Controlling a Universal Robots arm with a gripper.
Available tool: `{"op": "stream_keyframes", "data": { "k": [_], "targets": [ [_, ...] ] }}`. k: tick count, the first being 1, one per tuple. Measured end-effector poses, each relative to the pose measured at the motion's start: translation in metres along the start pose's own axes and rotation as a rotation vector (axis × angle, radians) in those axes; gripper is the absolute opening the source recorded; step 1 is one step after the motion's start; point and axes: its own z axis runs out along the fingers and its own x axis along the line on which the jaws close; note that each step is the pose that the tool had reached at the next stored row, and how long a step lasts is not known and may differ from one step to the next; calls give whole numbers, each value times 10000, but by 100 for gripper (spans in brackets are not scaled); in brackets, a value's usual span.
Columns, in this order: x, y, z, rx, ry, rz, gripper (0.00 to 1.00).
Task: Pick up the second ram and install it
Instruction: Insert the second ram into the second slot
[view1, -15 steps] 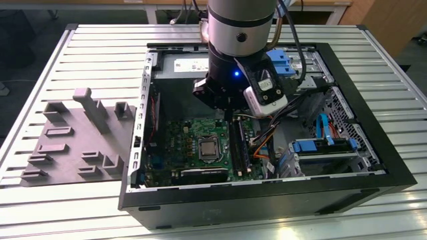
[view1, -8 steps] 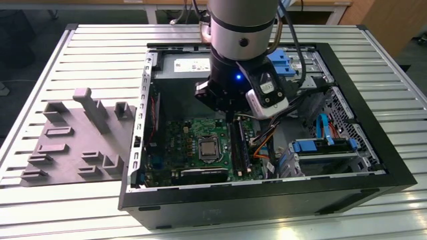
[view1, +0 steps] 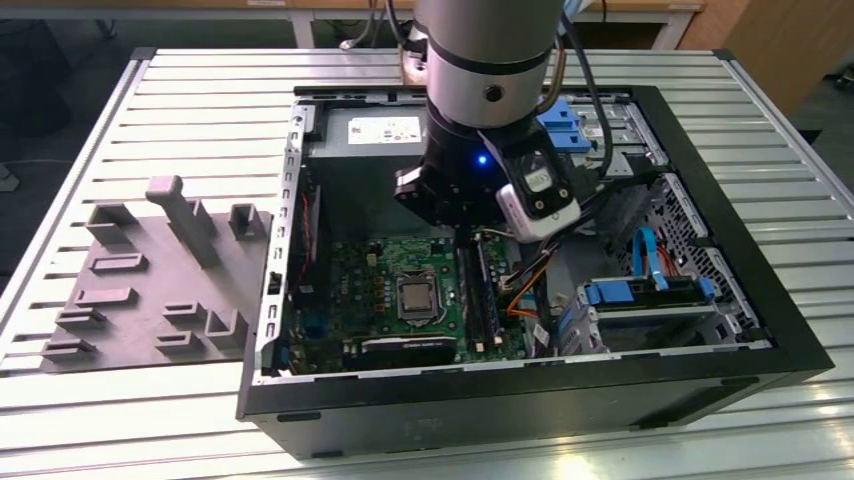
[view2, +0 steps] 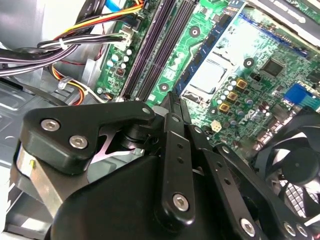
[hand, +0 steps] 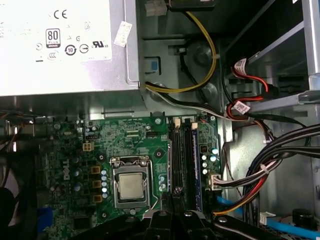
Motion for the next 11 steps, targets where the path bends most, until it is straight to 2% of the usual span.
{"op": "stream_keyframes", "data": {
  "k": [11],
  "targets": [
    [-20, 16, 84, -8, 9, -219, 11]
  ]
}}
